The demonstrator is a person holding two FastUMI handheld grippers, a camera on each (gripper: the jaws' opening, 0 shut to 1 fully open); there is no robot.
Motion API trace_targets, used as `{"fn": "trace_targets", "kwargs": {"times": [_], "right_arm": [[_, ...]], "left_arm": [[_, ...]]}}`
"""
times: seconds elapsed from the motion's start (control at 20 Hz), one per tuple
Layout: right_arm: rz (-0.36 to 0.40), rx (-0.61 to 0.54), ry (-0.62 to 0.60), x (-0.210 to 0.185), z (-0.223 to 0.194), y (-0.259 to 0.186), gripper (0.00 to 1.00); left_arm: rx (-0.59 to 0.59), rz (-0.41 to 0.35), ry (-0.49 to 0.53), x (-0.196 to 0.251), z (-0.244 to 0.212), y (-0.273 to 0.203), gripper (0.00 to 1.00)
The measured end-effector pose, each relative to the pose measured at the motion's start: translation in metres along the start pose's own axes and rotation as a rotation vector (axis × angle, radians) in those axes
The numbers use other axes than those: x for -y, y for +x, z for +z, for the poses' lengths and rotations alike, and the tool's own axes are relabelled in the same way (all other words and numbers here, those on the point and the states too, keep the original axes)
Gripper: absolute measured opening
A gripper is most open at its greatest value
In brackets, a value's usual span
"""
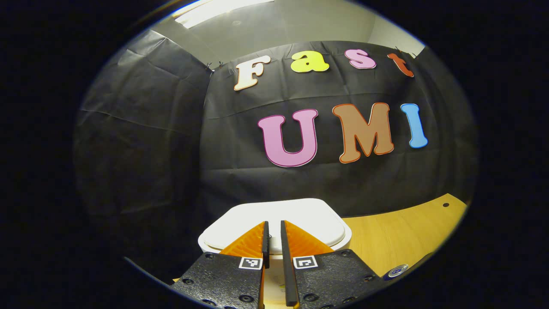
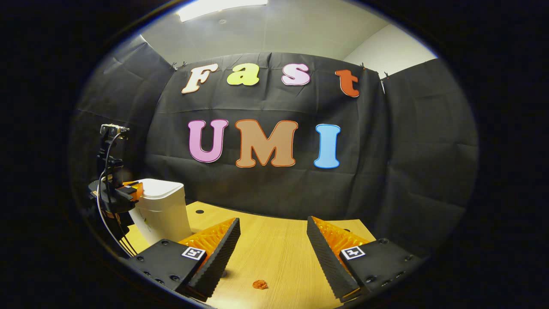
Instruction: Press the lid of the desktop garbage bin to open it, pick up the crumpled paper on the desktop and throw it into the bin, then pick up the pop can on the desktop and drop it into the bin, and finally close the garbage bin lid.
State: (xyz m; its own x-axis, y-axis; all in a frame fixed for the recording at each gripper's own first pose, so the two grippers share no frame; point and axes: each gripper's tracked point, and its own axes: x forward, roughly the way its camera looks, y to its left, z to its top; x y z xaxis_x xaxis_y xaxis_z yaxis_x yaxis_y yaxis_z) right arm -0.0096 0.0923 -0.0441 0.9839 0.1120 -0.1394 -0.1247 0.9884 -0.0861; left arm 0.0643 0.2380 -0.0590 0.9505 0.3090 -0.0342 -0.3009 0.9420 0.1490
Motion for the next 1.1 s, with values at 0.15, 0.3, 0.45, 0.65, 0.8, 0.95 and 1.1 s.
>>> {"fn": "trace_targets", "kwargs": {"times": [0.15, 0.3, 0.45, 0.65, 0.8, 0.95, 1.1], "right_arm": [[0.004, 0.027, 0.008, 0.003, 0.006, 0.003, 1.0], [0.001, 0.021, 0.017, 0.011, 0.001, 0.009, 0.99], [0.006, -0.025, 0.034, 0.018, -0.015, 0.018, 0.99], [0.021, -0.116, 0.053, 0.023, -0.048, 0.033, 0.99], [0.041, -0.194, 0.042, 0.023, -0.08, 0.047, 0.99], [0.069, -0.262, 0.017, 0.018, -0.111, 0.059, 0.99], [0.115, -0.36, -0.012, 0.008, -0.154, 0.07, 0.99]], "left_arm": [[0.037, -0.038, -0.061, 0.012, 0.025, 0.003, 0.31], [0.104, -0.048, -0.065, 0.021, 0.058, -0.009, 0.62], [0.158, -0.103, -0.074, 0.043, 0.081, -0.035, 0.83], [0.161, -0.192, -0.106, 0.083, 0.089, -0.073, 0.83], [0.152, -0.225, -0.097, 0.102, 0.088, -0.099, 0.83], [0.142, -0.226, -0.094, 0.107, 0.087, -0.117, 0.84], [0.12, -0.205, -0.097, 0.103, 0.082, -0.127, 0.83]]}}
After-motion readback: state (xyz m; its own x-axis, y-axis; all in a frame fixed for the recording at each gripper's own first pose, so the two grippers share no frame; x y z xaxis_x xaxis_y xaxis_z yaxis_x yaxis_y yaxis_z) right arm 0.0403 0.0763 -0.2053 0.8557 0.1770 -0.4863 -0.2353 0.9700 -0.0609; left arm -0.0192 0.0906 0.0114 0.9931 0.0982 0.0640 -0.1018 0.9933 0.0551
